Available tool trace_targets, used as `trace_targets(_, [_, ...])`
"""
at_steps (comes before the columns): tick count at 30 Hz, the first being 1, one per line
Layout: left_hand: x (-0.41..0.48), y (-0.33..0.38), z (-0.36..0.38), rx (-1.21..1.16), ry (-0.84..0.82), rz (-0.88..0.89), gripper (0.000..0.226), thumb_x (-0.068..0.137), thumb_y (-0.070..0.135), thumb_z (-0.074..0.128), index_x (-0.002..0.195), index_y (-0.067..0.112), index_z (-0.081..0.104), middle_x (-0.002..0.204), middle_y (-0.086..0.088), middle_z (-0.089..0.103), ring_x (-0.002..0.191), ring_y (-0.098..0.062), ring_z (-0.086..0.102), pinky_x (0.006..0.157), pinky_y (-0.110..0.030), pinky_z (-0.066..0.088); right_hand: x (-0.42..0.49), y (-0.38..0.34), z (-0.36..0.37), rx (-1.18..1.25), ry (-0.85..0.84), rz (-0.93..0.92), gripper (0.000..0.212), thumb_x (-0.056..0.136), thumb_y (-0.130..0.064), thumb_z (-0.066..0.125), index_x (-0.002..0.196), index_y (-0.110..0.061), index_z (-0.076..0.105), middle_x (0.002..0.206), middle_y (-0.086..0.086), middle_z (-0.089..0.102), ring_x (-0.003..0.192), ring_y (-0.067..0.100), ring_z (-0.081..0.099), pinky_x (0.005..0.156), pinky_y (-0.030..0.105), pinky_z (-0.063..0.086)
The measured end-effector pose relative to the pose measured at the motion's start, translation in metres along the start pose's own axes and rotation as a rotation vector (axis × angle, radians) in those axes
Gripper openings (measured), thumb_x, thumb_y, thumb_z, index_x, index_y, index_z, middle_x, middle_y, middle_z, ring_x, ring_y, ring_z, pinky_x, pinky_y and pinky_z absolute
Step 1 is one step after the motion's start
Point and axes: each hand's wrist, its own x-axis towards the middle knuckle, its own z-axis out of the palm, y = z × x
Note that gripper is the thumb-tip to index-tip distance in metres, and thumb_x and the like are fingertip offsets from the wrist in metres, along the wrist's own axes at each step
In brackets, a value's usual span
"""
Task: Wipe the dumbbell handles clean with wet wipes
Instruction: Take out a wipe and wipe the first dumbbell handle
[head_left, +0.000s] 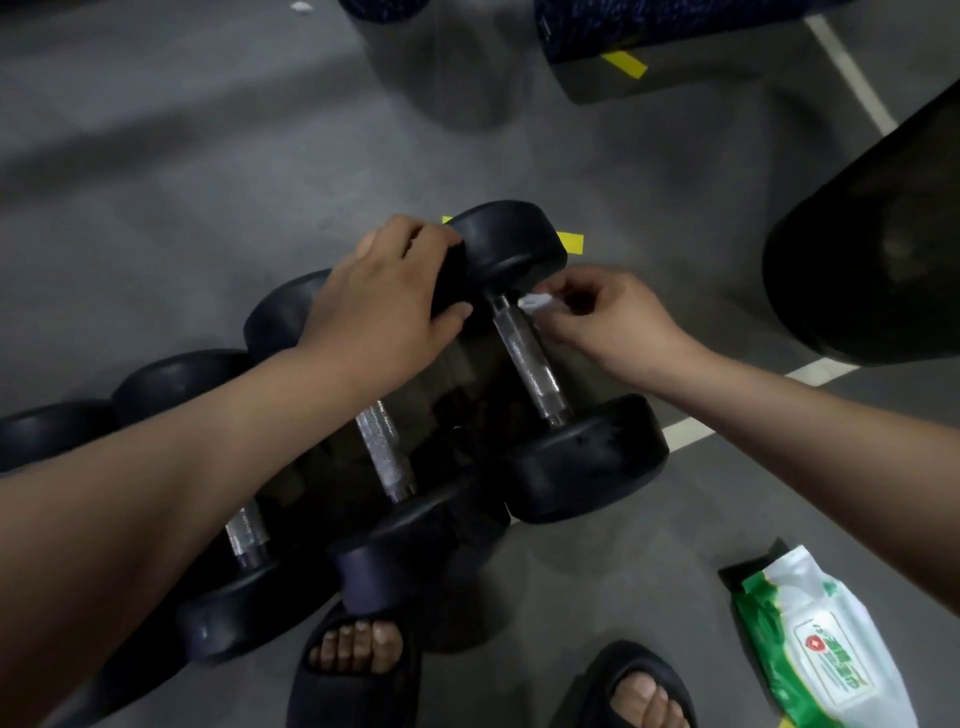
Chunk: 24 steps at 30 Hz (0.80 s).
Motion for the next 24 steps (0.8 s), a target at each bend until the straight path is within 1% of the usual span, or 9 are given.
trace_targets(3, [0.005, -0.003, 0.002, 0.080, -0.018, 0.027, 0.064, 0.091, 0.047, 0.063, 0.145, 0.024, 0.037, 0.132, -0.006, 0.053, 0.119, -0.032, 0.053, 0.092, -0.046, 0.047, 0.011, 0.003, 0.007, -0.124, 0.029, -0.139, 0.007, 0.087, -0.026, 0.074, 0.090, -0.022, 0.068, 0.078, -0.010, 0.068, 0.070, 0.001, 0.059, 0.066, 0.018, 0.044])
trace_targets(7, [0.005, -0.008, 0.008, 0.130, 0.018, 0.051, 0.067, 0.093, 0.048, 0.061, 0.150, 0.023, 0.034, 0.136, -0.005, 0.054, 0.114, -0.034, 0.058, 0.088, -0.045, 0.048, 0.019, 0.013, 0.012, -0.226, -0.004, -0.267, 0.005, 0.086, -0.015, 0.074, 0.090, -0.019, 0.074, 0.083, -0.004, 0.067, 0.075, 0.005, 0.058, 0.068, 0.023, 0.041])
trace_targets(9, [0.004, -0.010, 0.011, 0.151, 0.036, 0.062, 0.067, 0.093, 0.048, 0.061, 0.150, 0.022, 0.036, 0.138, -0.005, 0.054, 0.113, -0.034, 0.059, 0.087, -0.044, 0.049, 0.016, 0.021, 0.010, -0.261, -0.044, -0.322, 0.012, 0.085, -0.009, 0.074, 0.094, -0.017, 0.078, 0.085, -0.001, 0.068, 0.076, 0.006, 0.060, 0.069, 0.018, 0.042])
trace_targets(11, [0.004, -0.012, 0.013, 0.165, 0.041, 0.072, 0.068, 0.094, 0.049, 0.060, 0.151, 0.021, 0.037, 0.140, -0.005, 0.053, 0.112, -0.035, 0.060, 0.087, -0.044, 0.049, 0.012, 0.025, 0.004, -0.298, -0.086, -0.365, 0.018, 0.085, -0.006, 0.074, 0.100, -0.015, 0.080, 0.090, 0.001, 0.071, 0.079, 0.005, 0.062, 0.071, 0.008, 0.041])
trace_targets(14, [0.004, -0.014, 0.014, 0.177, 0.054, 0.080, 0.068, 0.094, 0.050, 0.058, 0.152, 0.021, 0.036, 0.140, -0.005, 0.053, 0.112, -0.034, 0.059, 0.086, -0.045, 0.049, 0.018, 0.022, 0.002, -0.339, -0.101, -0.421, 0.019, 0.087, -0.010, 0.074, 0.104, -0.016, 0.080, 0.094, 0.002, 0.073, 0.085, 0.010, 0.066, 0.074, 0.003, 0.039])
trace_targets(17, [0.004, -0.014, 0.016, 0.180, 0.058, 0.081, 0.068, 0.095, 0.050, 0.057, 0.152, 0.021, 0.036, 0.142, -0.006, 0.053, 0.112, -0.035, 0.059, 0.087, -0.046, 0.049, 0.026, 0.018, 0.010, -0.332, -0.077, -0.423, 0.020, 0.088, -0.013, 0.073, 0.106, -0.017, 0.080, 0.098, 0.002, 0.071, 0.089, 0.014, 0.067, 0.077, 0.009, 0.041])
trace_targets(20, [0.004, -0.015, 0.017, 0.181, 0.061, 0.093, 0.068, 0.095, 0.050, 0.057, 0.153, 0.020, 0.036, 0.143, -0.006, 0.052, 0.115, -0.035, 0.059, 0.088, -0.046, 0.049, 0.014, 0.021, 0.001, -0.332, -0.172, -0.430, 0.029, 0.087, -0.010, 0.068, 0.112, -0.020, 0.078, 0.102, 0.000, 0.070, 0.090, 0.011, 0.066, 0.080, 0.010, 0.044])
trace_targets(22, [0.005, -0.017, 0.017, 0.179, 0.062, 0.099, 0.068, 0.095, 0.050, 0.057, 0.153, 0.020, 0.035, 0.143, -0.006, 0.052, 0.116, -0.034, 0.058, 0.089, -0.046, 0.049, 0.008, 0.020, -0.005, -0.343, -0.209, -0.458, 0.030, 0.086, -0.012, 0.065, 0.112, -0.019, 0.078, 0.105, 0.001, 0.071, 0.093, 0.013, 0.068, 0.083, 0.021, 0.051])
trace_targets(24, [0.006, -0.018, 0.018, 0.181, 0.065, 0.099, 0.068, 0.095, 0.050, 0.056, 0.153, 0.019, 0.035, 0.143, -0.007, 0.052, 0.118, -0.034, 0.057, 0.091, -0.047, 0.049, 0.013, 0.016, -0.001, -0.363, -0.186, -0.477, 0.028, 0.087, -0.013, 0.066, 0.111, -0.019, 0.079, 0.102, 0.004, 0.070, 0.090, 0.017, 0.068, 0.078, 0.025, 0.050])
